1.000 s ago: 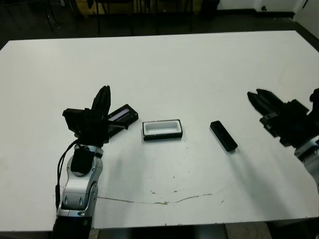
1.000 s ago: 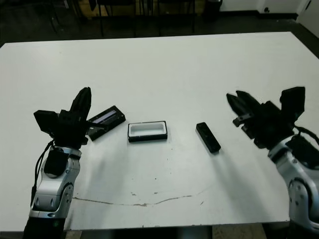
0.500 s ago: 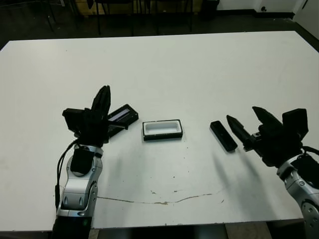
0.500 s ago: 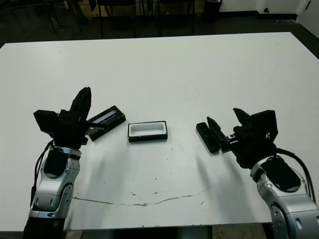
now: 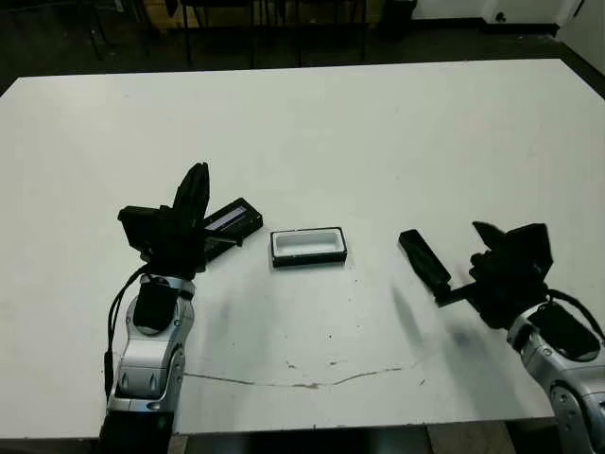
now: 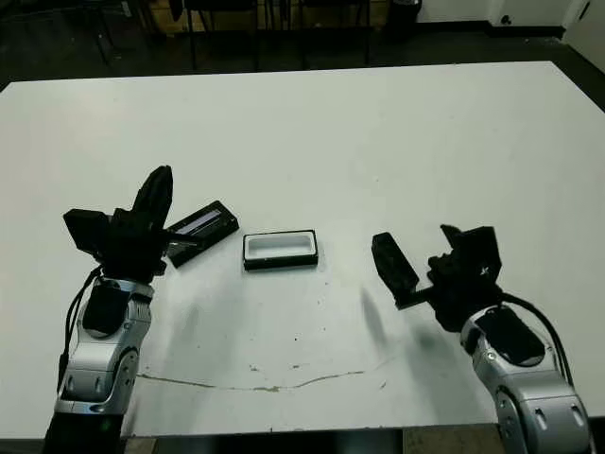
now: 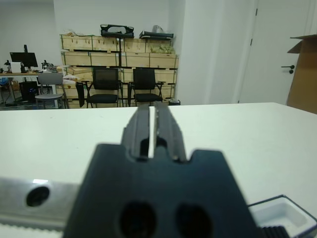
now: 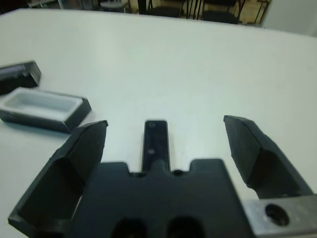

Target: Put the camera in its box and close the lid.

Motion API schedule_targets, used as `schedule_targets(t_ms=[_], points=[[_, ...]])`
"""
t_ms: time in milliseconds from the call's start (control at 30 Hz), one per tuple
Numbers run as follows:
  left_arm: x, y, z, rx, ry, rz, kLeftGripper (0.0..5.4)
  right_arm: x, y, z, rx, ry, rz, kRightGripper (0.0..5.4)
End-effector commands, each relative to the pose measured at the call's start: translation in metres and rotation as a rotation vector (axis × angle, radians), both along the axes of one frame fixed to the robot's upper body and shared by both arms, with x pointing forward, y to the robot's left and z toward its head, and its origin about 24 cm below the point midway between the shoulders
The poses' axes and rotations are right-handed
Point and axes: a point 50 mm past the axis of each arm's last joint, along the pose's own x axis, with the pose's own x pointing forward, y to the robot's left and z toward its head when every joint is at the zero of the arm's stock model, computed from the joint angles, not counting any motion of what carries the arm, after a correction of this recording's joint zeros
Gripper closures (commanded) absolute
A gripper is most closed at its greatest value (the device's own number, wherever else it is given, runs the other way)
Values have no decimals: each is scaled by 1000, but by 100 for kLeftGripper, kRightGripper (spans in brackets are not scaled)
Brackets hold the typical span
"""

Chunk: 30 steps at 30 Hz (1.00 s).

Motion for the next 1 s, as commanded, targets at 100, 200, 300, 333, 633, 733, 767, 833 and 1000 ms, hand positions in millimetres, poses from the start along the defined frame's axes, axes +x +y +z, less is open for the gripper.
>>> schedule_targets(t_ms=[100, 200, 300, 333, 633, 733, 767, 833, 1000], points=[[-3, 4, -8, 9, 40, 7, 540, -4, -2, -18, -26, 40, 2, 1], [-3, 3, -9, 8, 41, 7, 540, -5, -3, -26, -61, 45, 10, 1], [-3, 3, -9, 9, 44, 6, 540, -6, -3, -33, -56, 64, -3, 1], [-4, 3, -9, 6, 47, 5, 540, -7, -3, -35, -47, 67, -6, 1], [-4, 2, -9, 2, 48, 6, 540, -11, -5, -47, -22, 83, -26, 60], [-4, 2, -10, 0, 52, 8, 540, -11, -7, -49, 20, 126, -59, 114], [-4, 2, -10, -1, 52, 7, 540, -11, -6, -49, 46, 130, -71, 134], [-5, 2, -10, 6, 49, 7, 540, -11, -7, -50, 78, 134, -91, 170], [-5, 2, -10, 16, 47, 13, 540, -9, -7, -47, 109, 163, -173, 259]])
